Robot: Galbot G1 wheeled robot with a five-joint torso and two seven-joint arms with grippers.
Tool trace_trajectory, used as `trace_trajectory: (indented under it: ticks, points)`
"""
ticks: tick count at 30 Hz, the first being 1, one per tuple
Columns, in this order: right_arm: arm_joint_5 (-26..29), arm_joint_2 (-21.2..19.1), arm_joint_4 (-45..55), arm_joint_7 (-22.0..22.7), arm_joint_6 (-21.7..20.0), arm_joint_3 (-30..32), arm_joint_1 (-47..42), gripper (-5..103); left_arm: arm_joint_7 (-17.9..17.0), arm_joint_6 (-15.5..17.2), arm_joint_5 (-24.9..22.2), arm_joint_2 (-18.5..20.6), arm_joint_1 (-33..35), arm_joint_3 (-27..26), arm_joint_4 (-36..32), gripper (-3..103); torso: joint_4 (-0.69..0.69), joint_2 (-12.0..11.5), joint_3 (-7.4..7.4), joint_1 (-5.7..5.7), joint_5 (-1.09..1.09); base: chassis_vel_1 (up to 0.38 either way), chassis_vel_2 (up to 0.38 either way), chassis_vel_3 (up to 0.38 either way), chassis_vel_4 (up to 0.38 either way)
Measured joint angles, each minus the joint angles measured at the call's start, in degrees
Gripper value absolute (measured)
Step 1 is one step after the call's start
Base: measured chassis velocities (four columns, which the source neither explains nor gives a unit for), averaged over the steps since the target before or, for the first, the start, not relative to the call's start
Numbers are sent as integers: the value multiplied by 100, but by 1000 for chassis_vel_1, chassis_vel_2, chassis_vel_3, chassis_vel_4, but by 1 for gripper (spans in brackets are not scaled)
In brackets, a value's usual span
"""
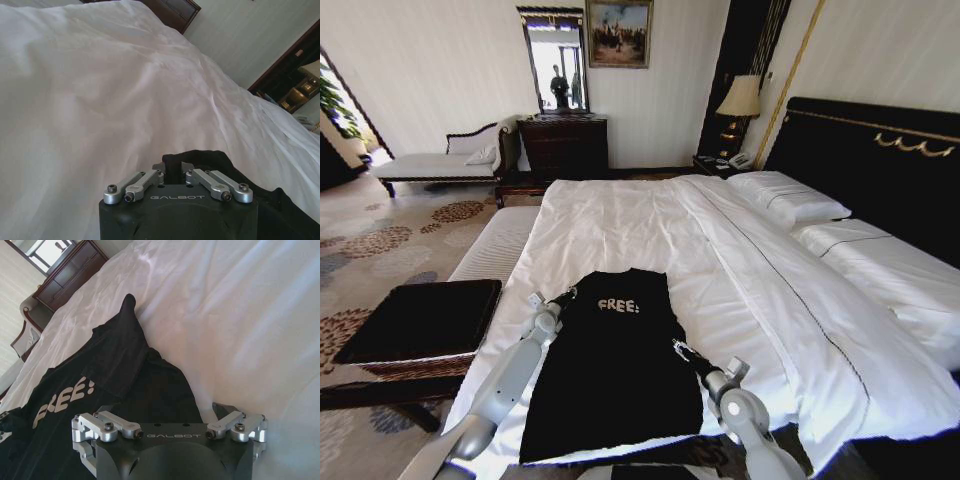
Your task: Fold the clothes on the bed and place them into the basket.
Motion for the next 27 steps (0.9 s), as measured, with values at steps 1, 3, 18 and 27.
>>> trace_trajectory:
  ticks: [1,3,18,27]
  points:
    - [0,1,-6,0,0,-2,0,100,10,-16,48,21,-7,-10,-2,11,0,0,0,0,0,0,0,0,0]
    - [0,3,-9,0,0,-8,4,100,21,-26,70,41,-12,-12,-7,7,0,0,0,0,0,0,0,0,0]
    - [354,-268,-195,127,-10,-51,702,100,29,-146,411,236,-189,144,-104,1,-1,0,0,0,0,0,0,0,0]
    - [594,-845,-1653,-98,-26,-609,2609,100,5,-171,577,280,-214,267,-152,1,0,-1,1,0,-1,0,0,0,0]
